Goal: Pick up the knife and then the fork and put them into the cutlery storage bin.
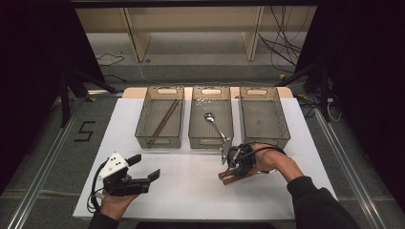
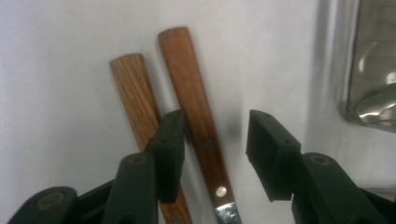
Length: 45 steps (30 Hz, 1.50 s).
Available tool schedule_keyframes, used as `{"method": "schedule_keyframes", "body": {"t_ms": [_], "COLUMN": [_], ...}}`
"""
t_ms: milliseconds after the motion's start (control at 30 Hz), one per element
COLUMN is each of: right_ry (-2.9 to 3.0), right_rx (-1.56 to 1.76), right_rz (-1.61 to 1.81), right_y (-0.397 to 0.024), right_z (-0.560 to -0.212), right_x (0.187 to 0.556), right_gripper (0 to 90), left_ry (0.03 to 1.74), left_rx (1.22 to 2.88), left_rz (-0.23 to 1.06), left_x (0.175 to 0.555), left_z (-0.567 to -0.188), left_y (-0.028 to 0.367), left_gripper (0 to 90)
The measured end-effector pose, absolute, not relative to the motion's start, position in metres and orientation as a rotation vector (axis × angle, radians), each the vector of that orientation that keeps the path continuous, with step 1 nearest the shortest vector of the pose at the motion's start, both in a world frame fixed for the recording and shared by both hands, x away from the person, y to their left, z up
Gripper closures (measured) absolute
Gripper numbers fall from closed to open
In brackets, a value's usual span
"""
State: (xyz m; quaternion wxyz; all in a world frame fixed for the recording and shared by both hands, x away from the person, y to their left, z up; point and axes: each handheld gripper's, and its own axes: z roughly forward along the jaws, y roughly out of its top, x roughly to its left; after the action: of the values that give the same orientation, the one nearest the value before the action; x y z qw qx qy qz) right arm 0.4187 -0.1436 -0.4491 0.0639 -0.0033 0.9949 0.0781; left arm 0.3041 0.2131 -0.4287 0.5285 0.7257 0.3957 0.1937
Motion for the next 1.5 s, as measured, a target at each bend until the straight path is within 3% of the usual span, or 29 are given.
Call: {"method": "schedule_keyframes", "body": {"t_ms": [100, 267, 1033, 1333, 1500], "right_ry": [3.018, 3.033, 3.014, 2.907, 2.852], "right_rx": [-0.029, -0.055, -0.178, -0.025, 0.272], "right_rz": [0.160, 0.179, 0.198, 0.479, 0.712], "right_y": [-0.144, -0.144, -0.144, -0.156, -0.171], "right_z": [-0.454, -0.454, -0.447, -0.401, -0.371], "right_x": [0.420, 0.421, 0.419, 0.422, 0.435], "right_gripper": [57.5, 68.0, 76.9, 77.0, 77.0], "left_ry": [0.943, 0.946, 0.944, 0.943, 0.941], "left_rx": [1.735, 1.735, 1.734, 1.738, 1.734], "left_rz": [0.463, 0.461, 0.460, 0.462, 0.461], "left_x": [0.304, 0.305, 0.304, 0.305, 0.304], "left_z": [-0.429, -0.429, -0.429, -0.429, -0.429], "left_y": [0.214, 0.214, 0.213, 0.212, 0.213], "left_gripper": [10.8, 10.8, 10.7, 10.8, 10.8]}}
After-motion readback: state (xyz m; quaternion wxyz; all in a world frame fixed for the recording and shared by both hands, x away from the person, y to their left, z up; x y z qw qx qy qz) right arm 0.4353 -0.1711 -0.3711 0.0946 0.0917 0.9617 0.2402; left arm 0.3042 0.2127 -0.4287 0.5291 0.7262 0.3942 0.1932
